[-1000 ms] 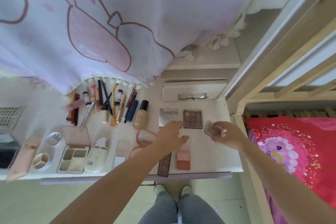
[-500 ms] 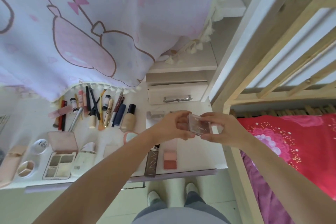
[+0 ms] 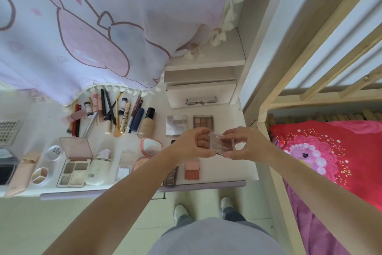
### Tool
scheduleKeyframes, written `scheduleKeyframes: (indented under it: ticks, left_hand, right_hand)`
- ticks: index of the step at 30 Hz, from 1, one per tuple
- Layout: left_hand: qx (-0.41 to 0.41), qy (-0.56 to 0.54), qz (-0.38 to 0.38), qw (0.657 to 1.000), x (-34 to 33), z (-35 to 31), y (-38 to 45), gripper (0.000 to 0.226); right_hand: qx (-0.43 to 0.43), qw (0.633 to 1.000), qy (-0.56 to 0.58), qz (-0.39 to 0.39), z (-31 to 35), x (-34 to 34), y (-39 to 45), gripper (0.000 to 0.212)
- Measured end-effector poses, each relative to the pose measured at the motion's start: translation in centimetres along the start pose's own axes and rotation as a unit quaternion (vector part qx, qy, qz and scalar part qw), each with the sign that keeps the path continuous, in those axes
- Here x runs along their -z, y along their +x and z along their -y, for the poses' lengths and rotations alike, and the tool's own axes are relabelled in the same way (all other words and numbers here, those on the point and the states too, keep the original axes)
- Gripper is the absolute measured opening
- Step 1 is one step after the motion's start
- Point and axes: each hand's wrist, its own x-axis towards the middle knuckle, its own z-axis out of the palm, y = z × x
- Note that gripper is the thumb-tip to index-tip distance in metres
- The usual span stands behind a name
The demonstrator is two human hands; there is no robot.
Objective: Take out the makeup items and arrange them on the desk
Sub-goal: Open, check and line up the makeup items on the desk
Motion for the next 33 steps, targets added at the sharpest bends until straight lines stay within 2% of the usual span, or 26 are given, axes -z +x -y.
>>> scheduleKeyframes:
  ticks: [18, 22, 25, 28, 33]
  left_hand:
    - [0.014, -0.118, -0.022, 0.993, -2.8, 2.2, 0.3, 0.039]
    - [0.011, -0.097, -0.014, 0.995, -2.3, 1.5, 0.0, 0.036]
    - [0.003, -0.069, -0.039, 0.997, -2.2, 1.4, -0.2, 0.036]
    - [-0.007, -0.055, -0.068, 0.996, -2.0, 1.2, -0.2, 0.037]
    - [-0.003, -0.058, -0.067, 0.996, -2.4, 1.5, -0.2, 0.041]
  right_hand:
    - [-0.008, 0.999, 0.041, 0.028, -2.0, 0.0, -0.6, 0.032]
    - [0.044, 0.999, -0.003, 0.028, -1.7, -0.3, -0.3, 0.038]
    - [0.104, 0.990, -0.090, 0.020, -1.4, -0.5, -0.3, 0.067]
    - [0.210, 0.961, -0.182, -0.007, -1.9, -1.1, -0.1, 0.053]
    - [0.255, 0.949, -0.178, -0.042, -2.1, -1.0, 0.3, 0.043]
